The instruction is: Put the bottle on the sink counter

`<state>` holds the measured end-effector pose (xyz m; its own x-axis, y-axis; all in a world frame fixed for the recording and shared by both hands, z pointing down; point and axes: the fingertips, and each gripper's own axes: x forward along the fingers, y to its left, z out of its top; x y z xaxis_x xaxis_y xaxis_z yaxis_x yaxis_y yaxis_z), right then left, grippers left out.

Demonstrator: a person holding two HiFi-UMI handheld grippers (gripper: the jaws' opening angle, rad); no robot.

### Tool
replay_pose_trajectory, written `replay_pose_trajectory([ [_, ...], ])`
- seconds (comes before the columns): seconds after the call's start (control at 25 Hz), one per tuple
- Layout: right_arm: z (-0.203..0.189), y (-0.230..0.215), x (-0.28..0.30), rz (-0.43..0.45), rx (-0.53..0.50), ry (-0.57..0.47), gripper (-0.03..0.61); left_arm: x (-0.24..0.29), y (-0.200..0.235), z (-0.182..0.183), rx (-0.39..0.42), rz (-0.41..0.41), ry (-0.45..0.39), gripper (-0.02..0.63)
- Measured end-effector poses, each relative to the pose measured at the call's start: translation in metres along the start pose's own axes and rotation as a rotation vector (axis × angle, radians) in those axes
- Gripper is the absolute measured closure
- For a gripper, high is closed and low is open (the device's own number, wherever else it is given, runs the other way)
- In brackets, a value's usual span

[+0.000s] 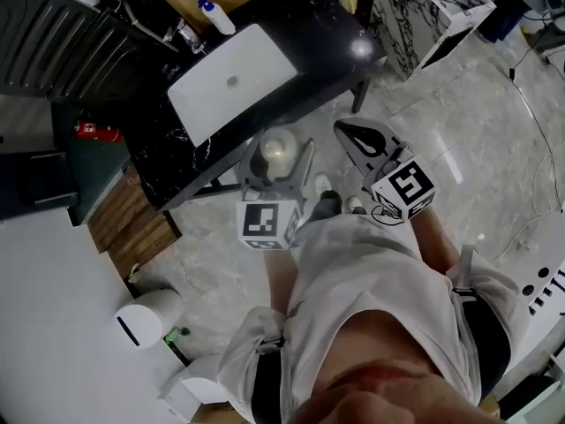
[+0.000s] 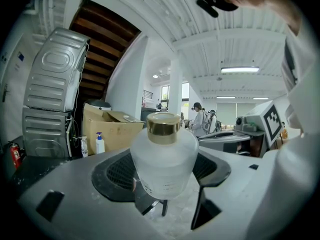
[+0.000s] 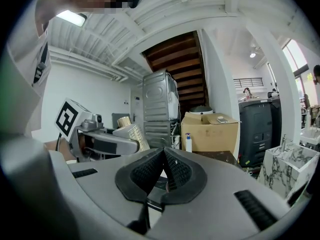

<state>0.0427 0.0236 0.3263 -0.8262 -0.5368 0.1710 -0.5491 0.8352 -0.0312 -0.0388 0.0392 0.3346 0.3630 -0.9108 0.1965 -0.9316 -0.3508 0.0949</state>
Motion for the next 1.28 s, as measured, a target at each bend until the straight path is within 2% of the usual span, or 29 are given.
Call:
replay_pose_trajectory([
  [0.68, 0.006, -0.028, 0.081, -0.101, 0.020, 0.021, 0.581, 0.055, 0.083, 0.011, 0.024, -0.077, -0.002, 0.285],
  [1.04, -0.001, -0.058, 0.097, -0.139, 0.061, 0.041, 0.581, 0.092, 0.096, 0.008, 0.018, -0.097, 0.019, 0.285],
  [1.28, -0.007, -0.085, 0.114, -0.107, 0.082, 0.053, 0.581, 0.124, 0.105, 0.004, 0.031, -0.066, 0.022, 0.285],
])
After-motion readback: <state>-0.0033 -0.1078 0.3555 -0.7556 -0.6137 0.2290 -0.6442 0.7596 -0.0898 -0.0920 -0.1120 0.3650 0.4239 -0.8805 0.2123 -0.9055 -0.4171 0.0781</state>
